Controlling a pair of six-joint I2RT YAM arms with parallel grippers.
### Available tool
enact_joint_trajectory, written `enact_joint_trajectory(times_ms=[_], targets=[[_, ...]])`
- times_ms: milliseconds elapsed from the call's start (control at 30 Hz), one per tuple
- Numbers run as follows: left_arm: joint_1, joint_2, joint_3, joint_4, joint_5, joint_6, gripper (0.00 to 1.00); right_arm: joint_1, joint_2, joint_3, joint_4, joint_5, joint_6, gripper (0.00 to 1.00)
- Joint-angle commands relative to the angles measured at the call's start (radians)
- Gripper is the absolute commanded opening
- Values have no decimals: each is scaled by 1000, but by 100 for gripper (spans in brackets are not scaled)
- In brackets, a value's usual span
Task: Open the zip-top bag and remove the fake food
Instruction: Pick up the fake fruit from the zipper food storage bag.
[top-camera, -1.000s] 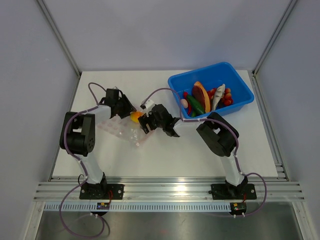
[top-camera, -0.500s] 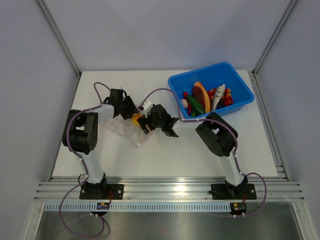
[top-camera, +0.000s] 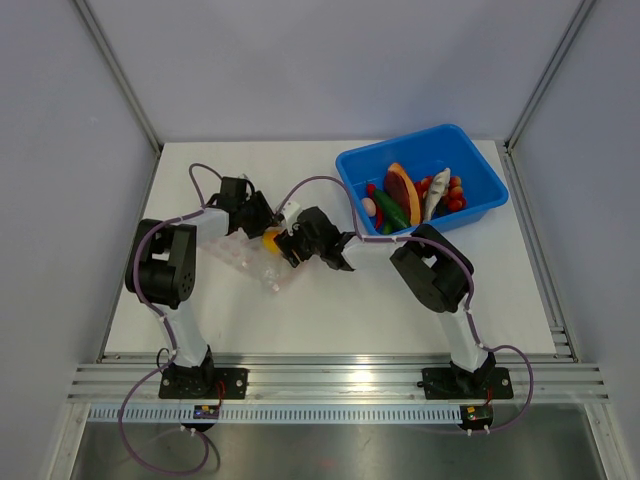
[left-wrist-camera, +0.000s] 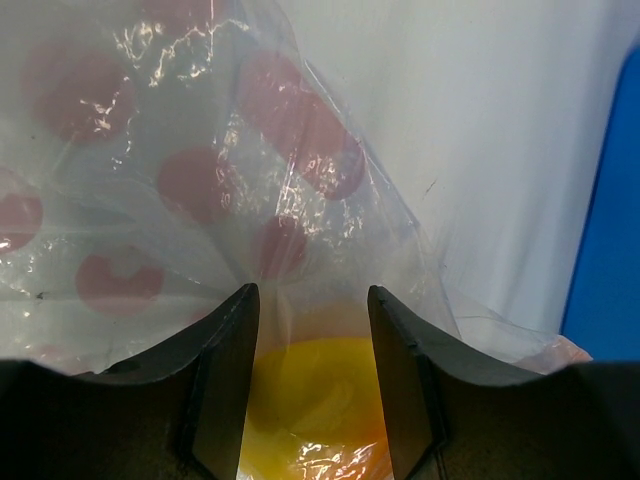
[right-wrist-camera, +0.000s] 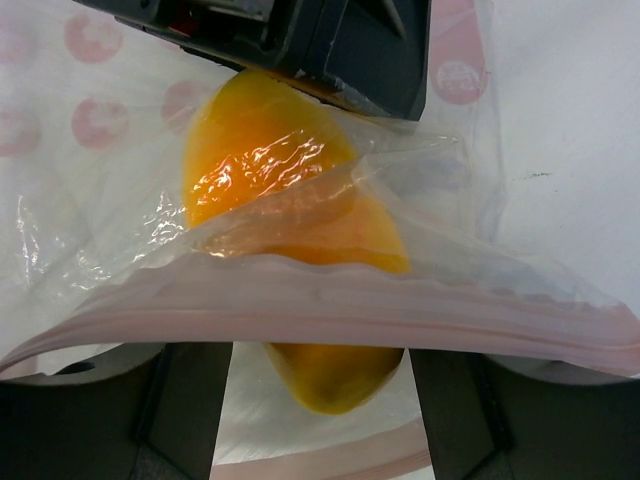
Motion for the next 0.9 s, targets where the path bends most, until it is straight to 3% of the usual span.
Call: enact_joint_trajectory(times_ms=[0, 533, 733, 867], targets=[[-13, -26, 22, 10, 38, -11, 50, 17, 16, 61, -13, -18, -11, 63], [51, -92, -73, 59, -50, -83, 46, 17, -79, 78, -104, -54, 20, 24], [62, -113, -74, 12, -143, -98, 45, 17, -119, 81, -151, -58, 24, 15], [88, -142, -114, 34, -171, -143, 44, 16, -122, 146, -301, -35, 41, 10]])
